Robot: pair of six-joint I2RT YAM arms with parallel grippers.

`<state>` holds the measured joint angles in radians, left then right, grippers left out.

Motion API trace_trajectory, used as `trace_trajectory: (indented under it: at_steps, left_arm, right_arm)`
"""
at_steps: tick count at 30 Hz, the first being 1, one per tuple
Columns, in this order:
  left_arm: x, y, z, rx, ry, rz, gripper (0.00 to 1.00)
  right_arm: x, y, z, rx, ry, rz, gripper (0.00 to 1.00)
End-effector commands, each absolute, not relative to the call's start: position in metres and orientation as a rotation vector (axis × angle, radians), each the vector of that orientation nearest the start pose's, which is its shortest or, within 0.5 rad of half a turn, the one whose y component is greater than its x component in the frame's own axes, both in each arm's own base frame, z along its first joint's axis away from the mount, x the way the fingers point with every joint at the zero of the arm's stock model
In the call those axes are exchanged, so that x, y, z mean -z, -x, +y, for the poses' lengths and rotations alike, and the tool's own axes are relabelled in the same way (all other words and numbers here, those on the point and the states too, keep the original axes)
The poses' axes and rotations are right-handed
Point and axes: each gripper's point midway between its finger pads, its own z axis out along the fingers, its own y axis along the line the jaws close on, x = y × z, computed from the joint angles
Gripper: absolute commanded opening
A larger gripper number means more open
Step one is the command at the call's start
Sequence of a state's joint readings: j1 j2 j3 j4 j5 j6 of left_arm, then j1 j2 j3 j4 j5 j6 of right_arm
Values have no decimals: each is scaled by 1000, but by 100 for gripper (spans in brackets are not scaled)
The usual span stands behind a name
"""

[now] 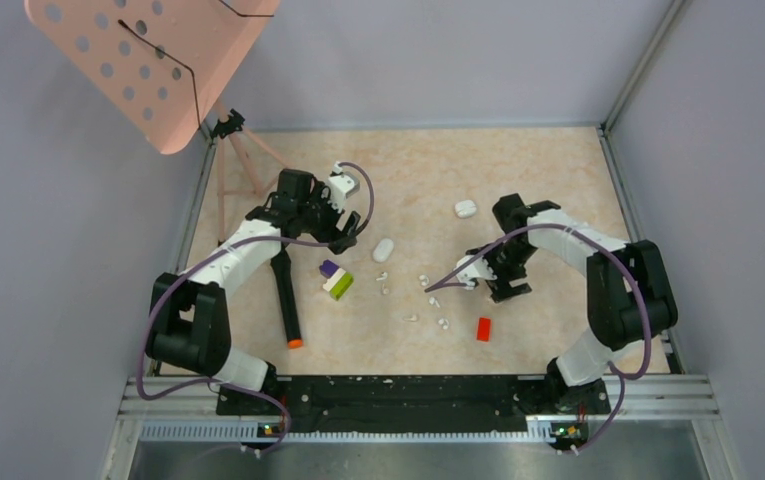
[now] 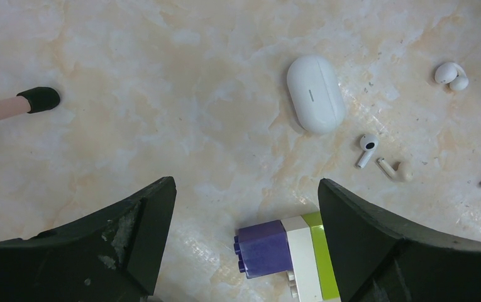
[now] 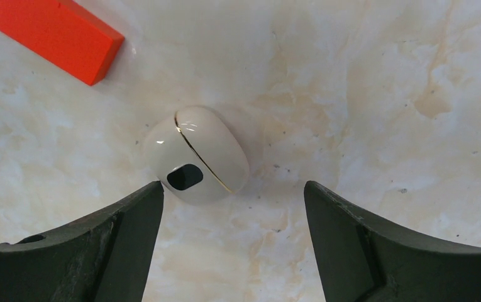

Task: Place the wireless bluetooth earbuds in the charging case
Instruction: Pick up the charging case at the center of the board.

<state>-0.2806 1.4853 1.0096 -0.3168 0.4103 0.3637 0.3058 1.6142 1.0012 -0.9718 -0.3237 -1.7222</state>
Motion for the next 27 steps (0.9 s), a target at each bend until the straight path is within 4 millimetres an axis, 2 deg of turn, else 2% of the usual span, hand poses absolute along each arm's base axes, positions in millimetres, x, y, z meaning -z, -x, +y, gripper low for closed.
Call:
trace_trajectory:
  at_steps: [1, 8, 12, 16, 27]
  left_arm:
    - [-131, -362, -167, 451, -920, 2082, 89]
    - [-133, -365, -169, 458, -907, 2089, 89]
    - [-134, -366, -168, 454, -907, 2097, 89]
    - [-134, -366, -168, 455, -906, 2104, 89]
    - [-135, -372, -168, 432, -933, 2087, 88]
  right_arm:
    - [-32, -244, 117, -486, 2413, 1532, 81]
    - [-30, -235, 127, -576, 2383, 1501, 81]
    - [-26, -237, 128, -583, 2347, 1546, 75]
    - [-24, -239, 127, -557, 2299, 1623, 68]
    - [-19, -240, 111, -404, 2194, 1772, 68]
